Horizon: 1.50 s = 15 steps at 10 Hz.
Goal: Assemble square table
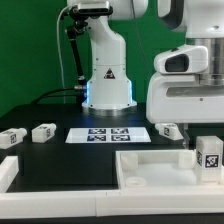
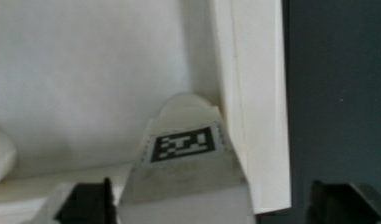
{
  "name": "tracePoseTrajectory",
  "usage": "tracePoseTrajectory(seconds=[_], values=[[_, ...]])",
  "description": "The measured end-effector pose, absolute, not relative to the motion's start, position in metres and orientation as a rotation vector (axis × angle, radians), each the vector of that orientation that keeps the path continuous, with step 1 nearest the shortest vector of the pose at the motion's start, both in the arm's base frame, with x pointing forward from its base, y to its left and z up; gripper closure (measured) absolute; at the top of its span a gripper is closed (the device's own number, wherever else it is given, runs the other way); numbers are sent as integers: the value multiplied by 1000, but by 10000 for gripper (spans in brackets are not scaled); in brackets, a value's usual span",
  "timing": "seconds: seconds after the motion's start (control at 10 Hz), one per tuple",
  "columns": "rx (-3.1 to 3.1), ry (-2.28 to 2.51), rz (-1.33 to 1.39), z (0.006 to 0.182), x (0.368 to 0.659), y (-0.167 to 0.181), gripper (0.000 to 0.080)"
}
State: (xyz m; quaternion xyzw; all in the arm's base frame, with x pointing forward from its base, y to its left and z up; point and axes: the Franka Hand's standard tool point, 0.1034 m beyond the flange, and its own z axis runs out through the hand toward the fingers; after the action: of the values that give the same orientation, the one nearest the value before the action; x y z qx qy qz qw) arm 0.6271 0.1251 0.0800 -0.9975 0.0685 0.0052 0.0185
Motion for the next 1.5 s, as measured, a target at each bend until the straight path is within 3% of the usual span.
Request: tracePoseTrajectory(seconds=[0.2,0.6,1.2,1.5], values=[[-3088,329,20,80,627,124,506],[-2974,913,51,78,627,122,506],[-2215,2071,167,76,631,123,506],[-2314,1963,153,76,631,124,505]])
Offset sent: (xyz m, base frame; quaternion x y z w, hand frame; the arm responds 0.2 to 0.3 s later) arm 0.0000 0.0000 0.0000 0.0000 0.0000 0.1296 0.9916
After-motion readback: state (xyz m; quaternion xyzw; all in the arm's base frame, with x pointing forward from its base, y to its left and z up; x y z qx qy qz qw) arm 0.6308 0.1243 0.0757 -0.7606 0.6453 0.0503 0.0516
